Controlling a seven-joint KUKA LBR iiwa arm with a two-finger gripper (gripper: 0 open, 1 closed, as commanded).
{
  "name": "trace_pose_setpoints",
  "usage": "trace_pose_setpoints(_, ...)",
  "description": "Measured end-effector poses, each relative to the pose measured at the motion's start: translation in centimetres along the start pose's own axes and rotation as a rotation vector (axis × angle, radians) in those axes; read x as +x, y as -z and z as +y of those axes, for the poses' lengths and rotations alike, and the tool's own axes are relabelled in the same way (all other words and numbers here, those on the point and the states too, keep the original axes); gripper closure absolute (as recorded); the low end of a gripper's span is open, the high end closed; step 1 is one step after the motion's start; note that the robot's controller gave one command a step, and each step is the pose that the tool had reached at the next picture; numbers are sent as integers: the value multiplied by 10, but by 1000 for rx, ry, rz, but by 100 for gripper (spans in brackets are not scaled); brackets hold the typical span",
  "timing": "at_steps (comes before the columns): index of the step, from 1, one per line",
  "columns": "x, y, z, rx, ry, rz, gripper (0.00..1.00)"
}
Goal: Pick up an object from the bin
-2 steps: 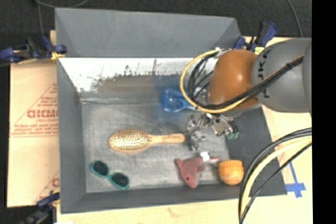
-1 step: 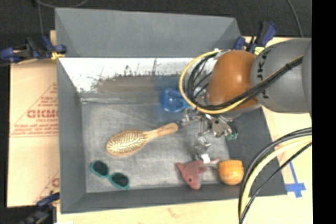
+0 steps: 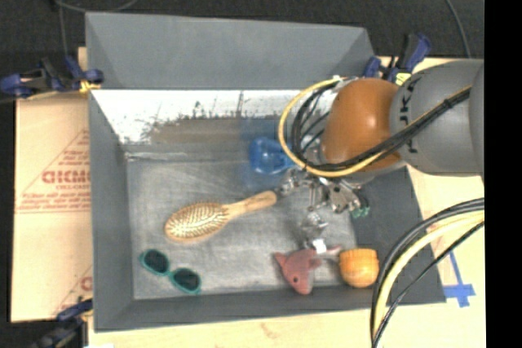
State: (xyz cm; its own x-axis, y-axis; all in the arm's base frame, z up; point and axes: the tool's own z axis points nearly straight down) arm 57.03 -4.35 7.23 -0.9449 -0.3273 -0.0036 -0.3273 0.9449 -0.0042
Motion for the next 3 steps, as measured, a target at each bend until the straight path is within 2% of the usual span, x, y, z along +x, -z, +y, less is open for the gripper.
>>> trace_pose_setpoints(1,-27,41,11,-3,-24,7,0)
trace_pose_setpoints(2,-46,8,77,-5,-151,0,100)
trace_pose_setpoints(3,-46,8,77,-4,-151,0,100)
